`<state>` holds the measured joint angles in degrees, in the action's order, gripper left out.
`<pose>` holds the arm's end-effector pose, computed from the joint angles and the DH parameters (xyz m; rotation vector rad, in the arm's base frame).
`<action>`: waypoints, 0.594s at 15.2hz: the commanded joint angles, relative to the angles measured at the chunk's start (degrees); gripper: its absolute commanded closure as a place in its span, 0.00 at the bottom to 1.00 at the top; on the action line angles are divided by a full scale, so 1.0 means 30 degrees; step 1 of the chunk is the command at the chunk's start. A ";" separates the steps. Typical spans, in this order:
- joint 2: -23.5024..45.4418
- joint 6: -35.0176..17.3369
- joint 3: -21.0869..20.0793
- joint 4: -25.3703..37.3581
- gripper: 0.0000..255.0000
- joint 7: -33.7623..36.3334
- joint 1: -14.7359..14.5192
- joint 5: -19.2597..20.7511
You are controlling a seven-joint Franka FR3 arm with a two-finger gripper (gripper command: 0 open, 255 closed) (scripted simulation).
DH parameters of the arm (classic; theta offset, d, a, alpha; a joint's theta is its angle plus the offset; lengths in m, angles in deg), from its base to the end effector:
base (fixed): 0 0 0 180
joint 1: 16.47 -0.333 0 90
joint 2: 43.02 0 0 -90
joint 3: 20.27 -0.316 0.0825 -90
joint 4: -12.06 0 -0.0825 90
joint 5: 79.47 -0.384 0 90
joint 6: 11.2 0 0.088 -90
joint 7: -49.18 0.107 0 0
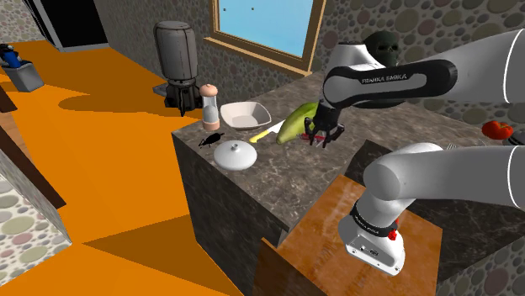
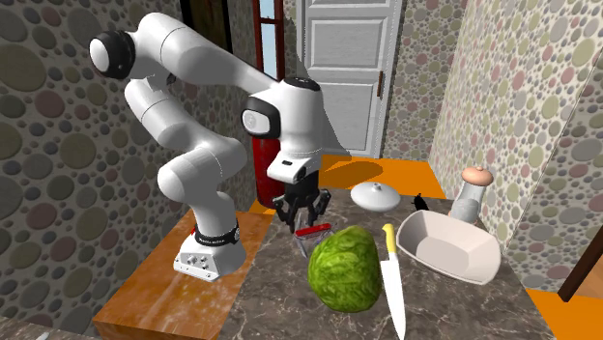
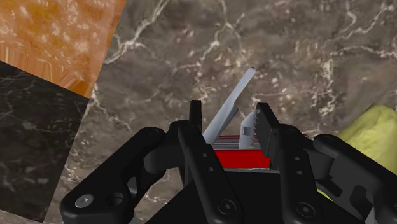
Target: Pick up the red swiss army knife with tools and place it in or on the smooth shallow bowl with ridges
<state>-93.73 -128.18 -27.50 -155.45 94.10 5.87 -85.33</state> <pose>0.2666 -0.0736 0.3891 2.6398 -1.6923 0.0046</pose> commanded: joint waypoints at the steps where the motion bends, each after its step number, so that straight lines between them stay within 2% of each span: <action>1: -0.0284 0.0655 0.0044 0.0363 1.00 0.0013 0.0011 0.0046; 9: -0.0883 0.3041 0.0246 0.2152 1.00 0.0016 0.0116 0.0260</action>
<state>-96.23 -119.89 -26.76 -149.66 94.07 6.23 -84.57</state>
